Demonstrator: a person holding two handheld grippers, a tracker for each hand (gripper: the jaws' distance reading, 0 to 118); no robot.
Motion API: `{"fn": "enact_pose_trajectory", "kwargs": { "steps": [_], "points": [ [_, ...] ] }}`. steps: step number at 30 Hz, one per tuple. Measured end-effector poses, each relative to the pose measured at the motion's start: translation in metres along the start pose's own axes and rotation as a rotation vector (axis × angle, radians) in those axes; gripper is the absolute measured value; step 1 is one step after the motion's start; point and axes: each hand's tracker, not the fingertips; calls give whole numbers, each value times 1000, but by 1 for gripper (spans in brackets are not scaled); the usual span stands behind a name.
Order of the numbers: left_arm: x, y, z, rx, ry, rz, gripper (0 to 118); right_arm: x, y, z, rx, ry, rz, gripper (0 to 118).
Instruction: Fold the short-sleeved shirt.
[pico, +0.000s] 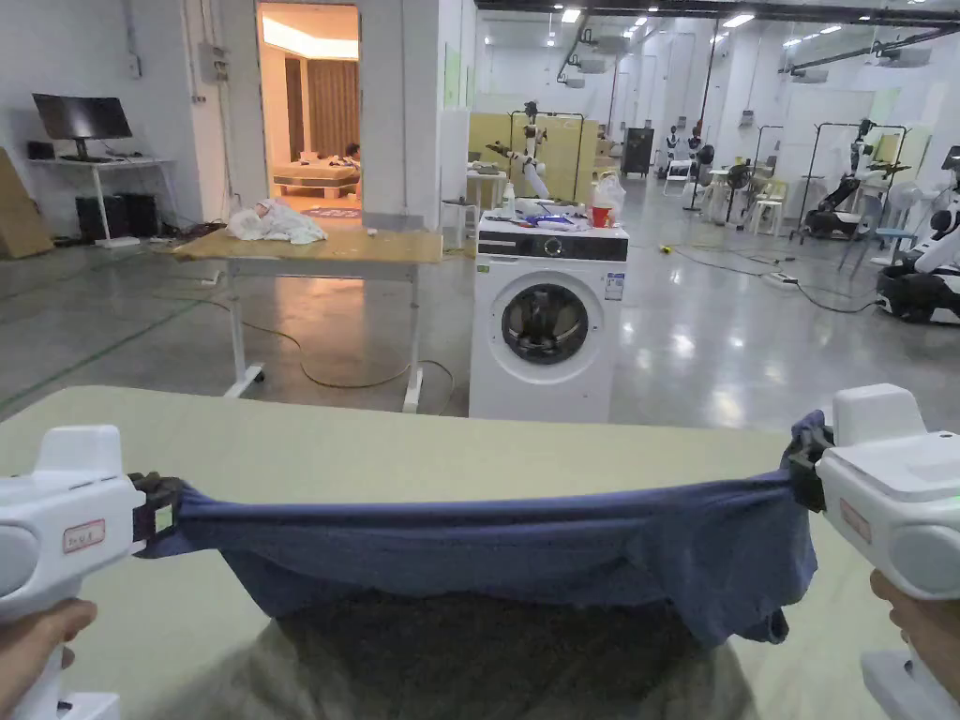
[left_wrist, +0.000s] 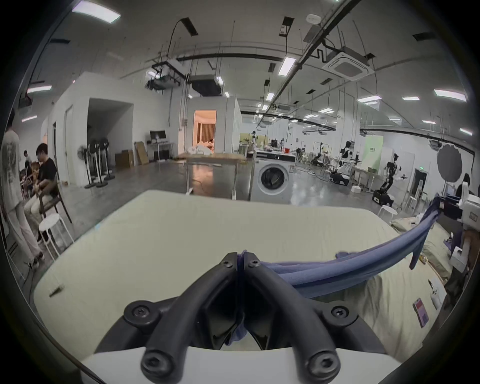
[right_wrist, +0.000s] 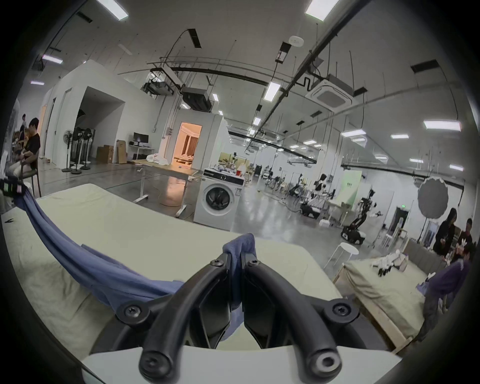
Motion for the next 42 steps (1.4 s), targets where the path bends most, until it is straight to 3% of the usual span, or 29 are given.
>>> {"fn": "enact_pose_trajectory", "kwargs": {
  "steps": [7,16,24,29,35,36,37,40,42],
  "points": [
    [-3,-65,50,-74,-40,29,0,-5,-68,64,-71,-6,-26,5],
    [-3,-103,104,-82,-41,88,0,3,-90,123,-122,3,-97,5],
    [3,-151,85,-267,-22,44,0,-16,-153,130,-299,20,-47,5],
    [4,-186,63,-342,-10,72,0,-22,-205,113,-383,73,-107,5],
    [7,-204,52,-364,28,71,4,-27,-227,103,-438,67,-147,8],
    [8,-203,52,-348,31,64,13,-28,-225,102,-434,65,-147,12],
    [10,-199,53,-326,46,53,25,-28,-221,103,-414,59,-141,25],
    [10,-187,42,-227,27,46,62,-30,-199,100,-313,16,-144,77],
    [19,-169,37,-154,12,28,64,-33,-178,99,-221,13,-176,88]
  ]
}}
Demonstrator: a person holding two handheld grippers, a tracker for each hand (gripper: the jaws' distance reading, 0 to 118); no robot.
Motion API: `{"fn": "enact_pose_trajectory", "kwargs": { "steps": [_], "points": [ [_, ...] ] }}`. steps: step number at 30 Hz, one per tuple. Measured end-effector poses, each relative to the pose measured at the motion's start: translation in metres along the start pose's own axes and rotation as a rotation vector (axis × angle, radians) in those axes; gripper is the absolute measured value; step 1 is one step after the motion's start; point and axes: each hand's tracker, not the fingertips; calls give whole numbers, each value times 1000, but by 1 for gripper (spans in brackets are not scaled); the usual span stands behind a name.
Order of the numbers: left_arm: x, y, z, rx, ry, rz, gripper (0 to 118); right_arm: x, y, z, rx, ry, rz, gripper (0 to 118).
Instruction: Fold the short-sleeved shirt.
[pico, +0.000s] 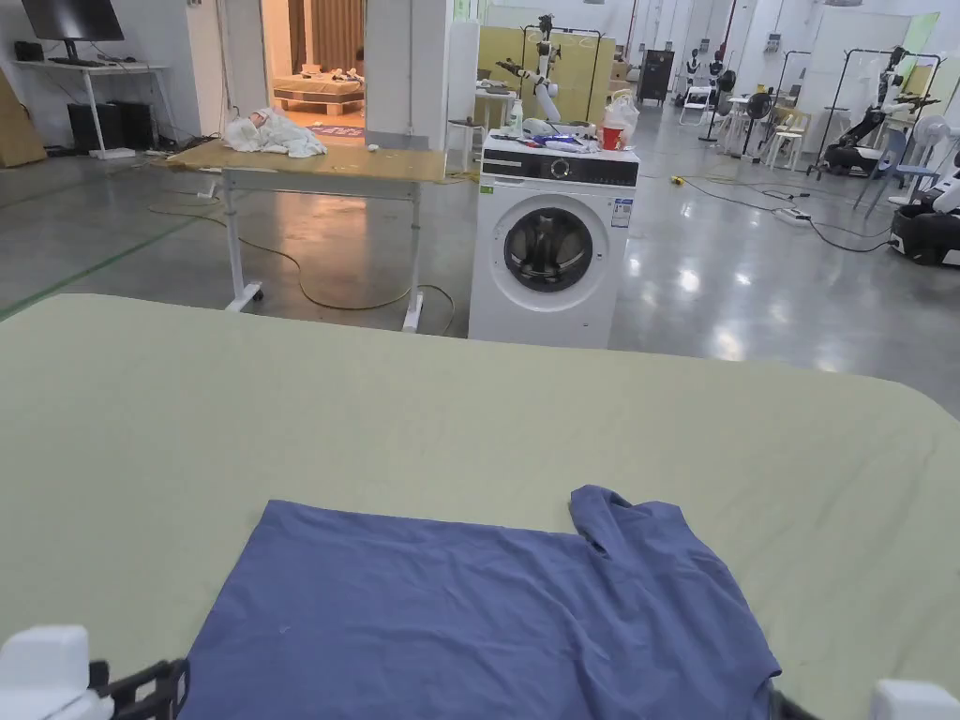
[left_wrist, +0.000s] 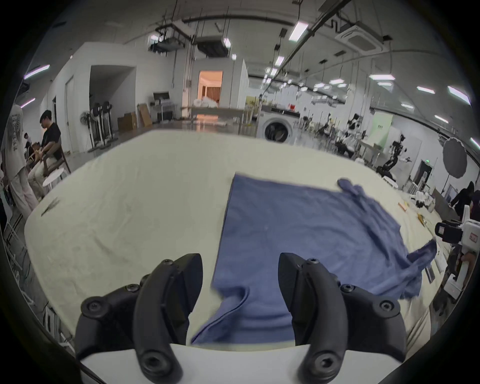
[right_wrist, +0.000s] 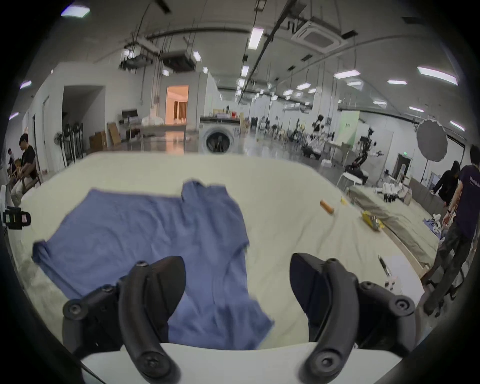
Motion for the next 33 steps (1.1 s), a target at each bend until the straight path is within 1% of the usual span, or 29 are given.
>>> {"fn": "enact_pose_trajectory", "kwargs": {
  "steps": [3,8,9,11,12,14,15,16,17,20,22,24,26,28,30,33],
  "points": [
    [20,30,-3,96,-4,-55,64,-14,27,-4,101,16,-37,88],
    [63,71,-3,266,8,-109,63,-53,64,-12,288,29,-23,87],
    [72,77,0,297,21,-117,63,-59,68,-12,324,26,-21,85],
    [85,84,3,354,47,-137,58,-72,77,-13,381,29,-9,75],
    [89,86,4,370,54,-142,56,-77,79,-13,410,29,-3,67],
    [97,88,8,416,51,-140,38,-86,83,-12,423,17,-10,26],
    [99,87,9,424,51,-145,26,-89,85,-12,434,17,-20,3],
    [101,86,9,429,52,-149,12,-91,86,-13,431,12,-22,2],
    [103,86,11,443,67,-157,1,-94,87,-14,434,9,-29,1],
    [105,84,13,464,129,-166,0,-96,88,-24,412,32,-48,1],
    [100,87,7,462,101,-140,0,-100,88,-31,393,35,-39,1],
    [96,90,-4,435,99,-150,0,-101,87,-39,379,47,-27,1],
    [84,99,-27,352,105,-170,0,-102,84,-47,355,51,-18,1],
    [68,105,-59,271,81,-131,0,-101,81,-54,323,60,-15,1],
    [48,115,-103,177,45,-91,0,-99,76,-65,289,62,3,1],
    [29,129,-166,26,12,-91,0,-93,67,-82,247,60,8,1]
  ]
}}
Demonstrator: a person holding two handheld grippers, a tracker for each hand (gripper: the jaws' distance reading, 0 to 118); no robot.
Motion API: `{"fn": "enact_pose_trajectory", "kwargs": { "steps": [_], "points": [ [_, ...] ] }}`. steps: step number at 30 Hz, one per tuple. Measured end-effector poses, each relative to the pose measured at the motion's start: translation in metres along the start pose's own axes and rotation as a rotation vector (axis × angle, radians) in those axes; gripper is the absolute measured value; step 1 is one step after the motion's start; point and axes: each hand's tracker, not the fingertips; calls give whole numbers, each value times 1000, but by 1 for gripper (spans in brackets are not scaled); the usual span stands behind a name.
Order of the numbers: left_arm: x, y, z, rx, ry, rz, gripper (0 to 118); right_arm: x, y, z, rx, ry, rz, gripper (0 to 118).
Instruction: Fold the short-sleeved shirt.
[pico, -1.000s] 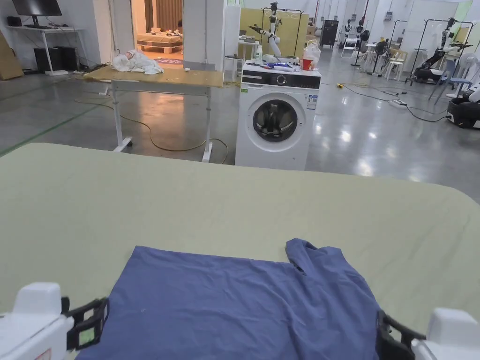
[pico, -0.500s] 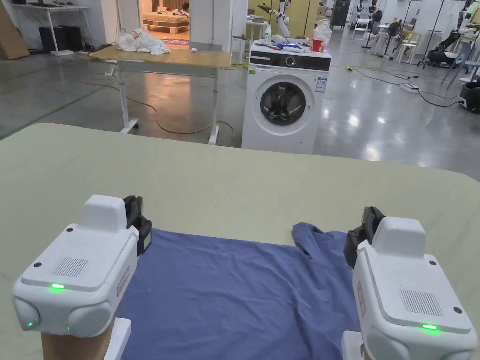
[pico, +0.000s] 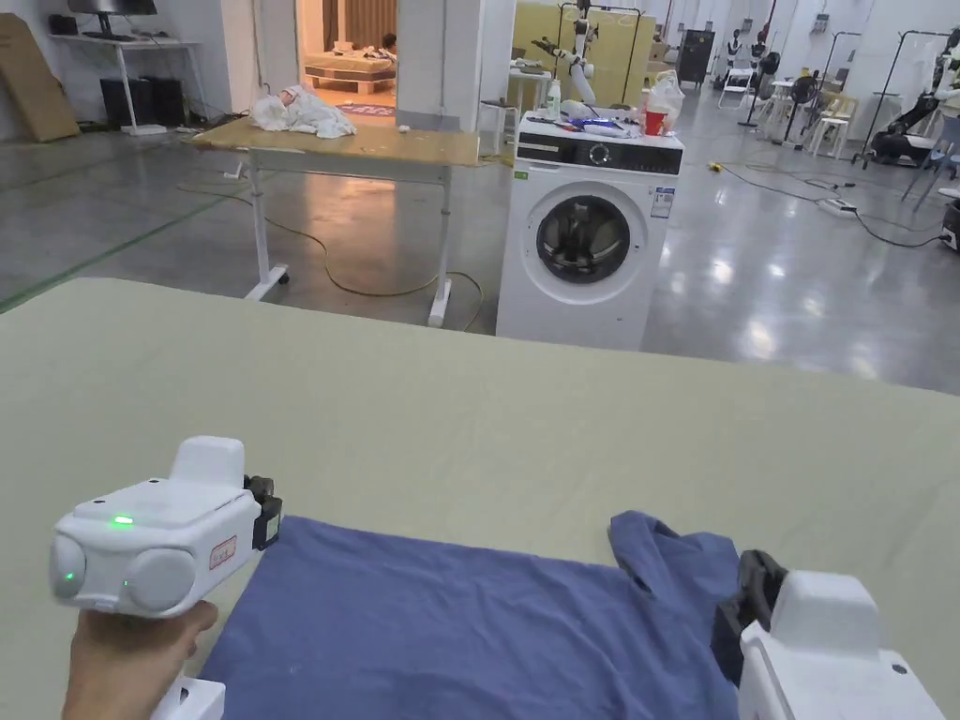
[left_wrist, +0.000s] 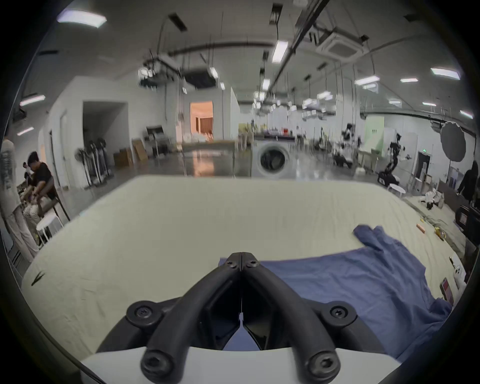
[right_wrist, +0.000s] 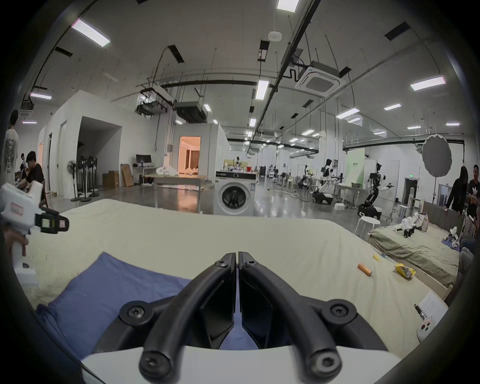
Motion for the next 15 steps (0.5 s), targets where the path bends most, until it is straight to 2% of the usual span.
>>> {"fn": "enact_pose_trajectory", "kwargs": {
  "steps": [5,6,11,13,15],
  "points": [
    [-22,13,-94,-219,-40,37,0,12,-20,-21,-79,-15,10,1],
    [-24,14,-108,-258,-29,36,5,15,-23,-23,-90,-17,11,1],
    [-38,12,-166,-390,-23,45,56,26,-39,-34,-152,-19,14,1],
    [-40,7,-179,-426,-35,51,63,30,-45,-36,-167,-24,18,1],
    [-38,2,-189,-475,8,37,63,34,-49,-37,-177,-37,15,1]
  ]
}}
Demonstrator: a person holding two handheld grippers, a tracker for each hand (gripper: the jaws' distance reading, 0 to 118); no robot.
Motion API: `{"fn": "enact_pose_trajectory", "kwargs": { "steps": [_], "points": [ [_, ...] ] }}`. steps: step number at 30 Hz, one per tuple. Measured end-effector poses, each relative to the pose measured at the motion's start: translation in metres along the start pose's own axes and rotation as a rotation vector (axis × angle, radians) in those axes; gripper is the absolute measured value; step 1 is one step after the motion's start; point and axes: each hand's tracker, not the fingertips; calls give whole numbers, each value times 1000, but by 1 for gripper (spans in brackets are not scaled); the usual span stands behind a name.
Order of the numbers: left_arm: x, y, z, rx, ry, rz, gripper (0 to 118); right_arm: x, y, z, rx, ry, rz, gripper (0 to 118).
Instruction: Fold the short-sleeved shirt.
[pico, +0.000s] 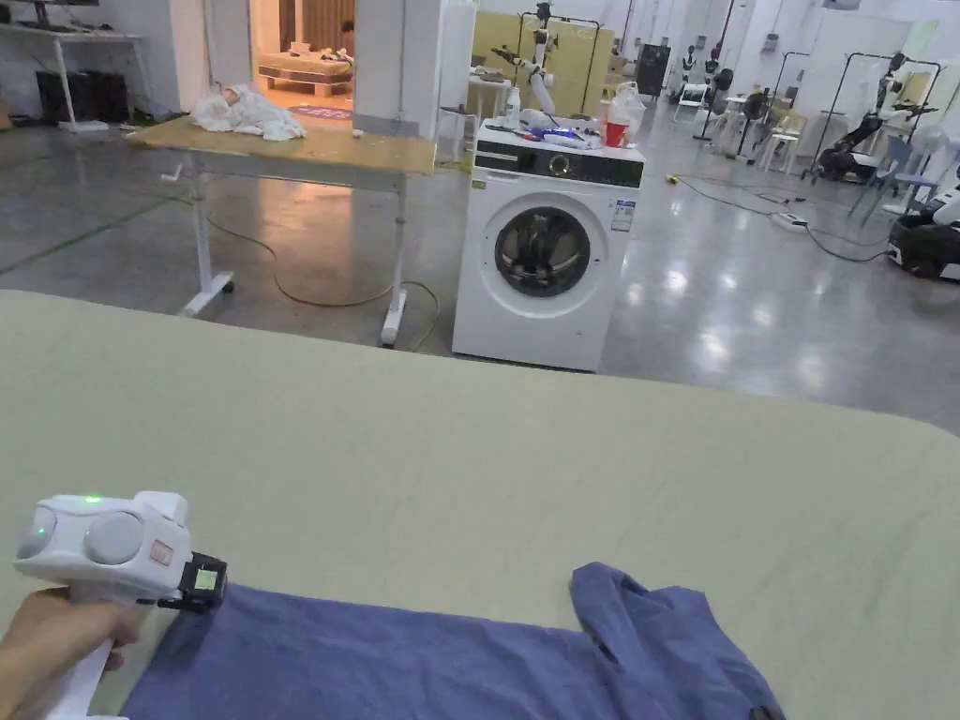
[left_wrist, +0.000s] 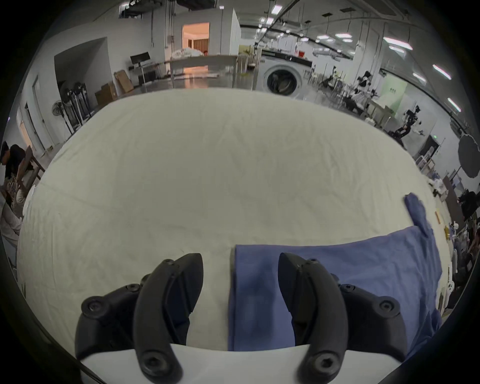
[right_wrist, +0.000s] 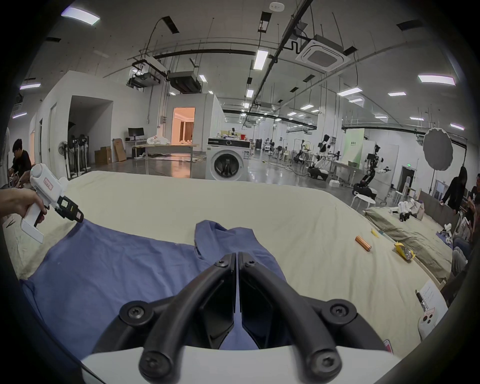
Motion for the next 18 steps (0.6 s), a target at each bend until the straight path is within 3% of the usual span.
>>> {"fn": "enact_pose_trajectory", "kwargs": {
  "steps": [7,9,12,13,16,18],
  "points": [
    [20,-4,-10,5,69,-101,59,11,-9,-16,-66,-14,-11,1],
    [23,-1,-10,12,46,-133,48,16,-7,-23,-81,-13,-12,1],
    [28,4,-13,9,13,-162,19,27,2,-44,-137,-1,-19,1],
    [27,4,-13,10,5,-164,1,32,6,-55,-158,1,-28,2],
    [27,3,-14,13,-16,-160,0,50,18,-98,-258,0,-37,4],
    [24,0,-6,35,-23,-149,0,61,26,-129,-311,6,-43,17]
  ]
}}
